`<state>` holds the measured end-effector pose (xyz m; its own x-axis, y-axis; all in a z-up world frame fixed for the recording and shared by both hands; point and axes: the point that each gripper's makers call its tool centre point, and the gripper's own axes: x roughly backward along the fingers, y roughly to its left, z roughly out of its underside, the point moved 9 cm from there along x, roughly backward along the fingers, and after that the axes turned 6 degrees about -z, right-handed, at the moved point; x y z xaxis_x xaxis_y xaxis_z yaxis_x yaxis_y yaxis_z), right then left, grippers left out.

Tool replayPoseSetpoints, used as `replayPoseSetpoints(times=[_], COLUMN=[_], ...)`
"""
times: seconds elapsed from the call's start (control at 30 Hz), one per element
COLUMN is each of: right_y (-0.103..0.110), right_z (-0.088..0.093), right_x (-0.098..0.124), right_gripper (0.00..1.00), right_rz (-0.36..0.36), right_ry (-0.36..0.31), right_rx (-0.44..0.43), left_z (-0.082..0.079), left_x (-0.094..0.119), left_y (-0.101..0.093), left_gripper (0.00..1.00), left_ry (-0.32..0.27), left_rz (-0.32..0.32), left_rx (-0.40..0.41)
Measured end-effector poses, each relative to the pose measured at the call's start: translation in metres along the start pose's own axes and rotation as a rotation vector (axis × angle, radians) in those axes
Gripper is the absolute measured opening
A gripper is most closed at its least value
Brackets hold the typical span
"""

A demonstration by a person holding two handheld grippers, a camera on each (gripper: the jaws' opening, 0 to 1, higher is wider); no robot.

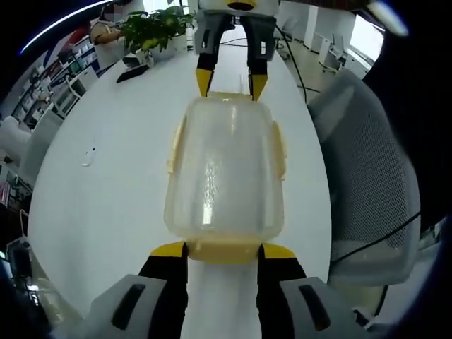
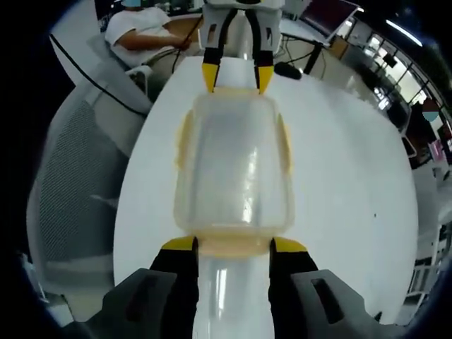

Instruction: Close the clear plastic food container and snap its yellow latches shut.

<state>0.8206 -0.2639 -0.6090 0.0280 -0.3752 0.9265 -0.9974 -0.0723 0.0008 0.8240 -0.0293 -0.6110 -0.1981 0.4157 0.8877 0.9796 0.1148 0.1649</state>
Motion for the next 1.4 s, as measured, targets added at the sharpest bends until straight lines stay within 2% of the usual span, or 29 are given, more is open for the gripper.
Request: replayPoseSetpoints(times=[0.57, 1.4], right_y=[0.006, 0.0], right_z=[0.041, 0.104], right_x=[0.025, 0.049], right_gripper=[0.35, 0.35], right_rz=[0.006, 0.014], right_ry=[0.018, 0.053], right_rx=[-0.015, -0.036], left_z=[-0.046, -0.108], left_x=[-0.01, -0.044], left_y=[-0.003, 0.001], left_gripper=[0.31, 0.32], left_ry=[-0.026, -0.055], left_rz=[-0.008, -0.001], left_rx=[-0.015, -0.026])
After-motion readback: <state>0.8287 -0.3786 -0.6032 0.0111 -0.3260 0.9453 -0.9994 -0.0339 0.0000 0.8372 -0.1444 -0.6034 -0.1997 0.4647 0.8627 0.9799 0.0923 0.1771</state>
